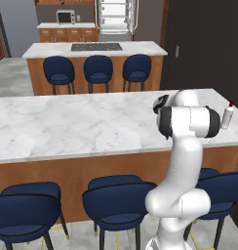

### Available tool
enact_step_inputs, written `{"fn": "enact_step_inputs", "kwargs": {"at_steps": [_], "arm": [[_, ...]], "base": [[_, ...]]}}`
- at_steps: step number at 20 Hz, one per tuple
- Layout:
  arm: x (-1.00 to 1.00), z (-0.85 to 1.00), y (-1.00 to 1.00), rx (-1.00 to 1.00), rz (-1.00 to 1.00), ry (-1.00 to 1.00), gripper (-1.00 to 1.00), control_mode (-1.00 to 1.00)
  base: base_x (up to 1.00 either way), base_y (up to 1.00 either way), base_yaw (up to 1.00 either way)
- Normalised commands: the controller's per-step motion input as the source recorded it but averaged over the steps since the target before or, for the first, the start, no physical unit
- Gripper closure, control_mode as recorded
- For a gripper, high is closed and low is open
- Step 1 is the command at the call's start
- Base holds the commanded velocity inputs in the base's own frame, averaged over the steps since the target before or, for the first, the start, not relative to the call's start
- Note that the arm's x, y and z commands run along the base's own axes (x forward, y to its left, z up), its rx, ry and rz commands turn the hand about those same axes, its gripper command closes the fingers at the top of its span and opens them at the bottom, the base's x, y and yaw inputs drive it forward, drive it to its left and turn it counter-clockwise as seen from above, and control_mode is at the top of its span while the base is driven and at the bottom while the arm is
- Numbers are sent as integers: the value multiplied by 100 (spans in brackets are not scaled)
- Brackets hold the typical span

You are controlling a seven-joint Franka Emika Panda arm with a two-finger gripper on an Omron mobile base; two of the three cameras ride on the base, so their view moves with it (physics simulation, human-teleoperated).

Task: There is a bowl on the dining counter. Grab a lemon wedge from the fridge and place it in the bowl. Then get the liquor bottle and glass cup from the cabinet and place them next to the bowl.

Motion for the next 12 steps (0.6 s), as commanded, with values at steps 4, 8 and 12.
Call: {"fn": "enact_step_inputs", "kwargs": {"at_steps": [4, 8, 12], "arm": [[-23, 58, 0, 0, 0, -9, -100, -100], [-34, 68, 2, 0, 0, -12, -100, -100], [-47, 75, 8, 0, 0, -15, -100, -100]], "base": [[0, 0, 0], [0, 0, 0], [0, 0, 0]]}}
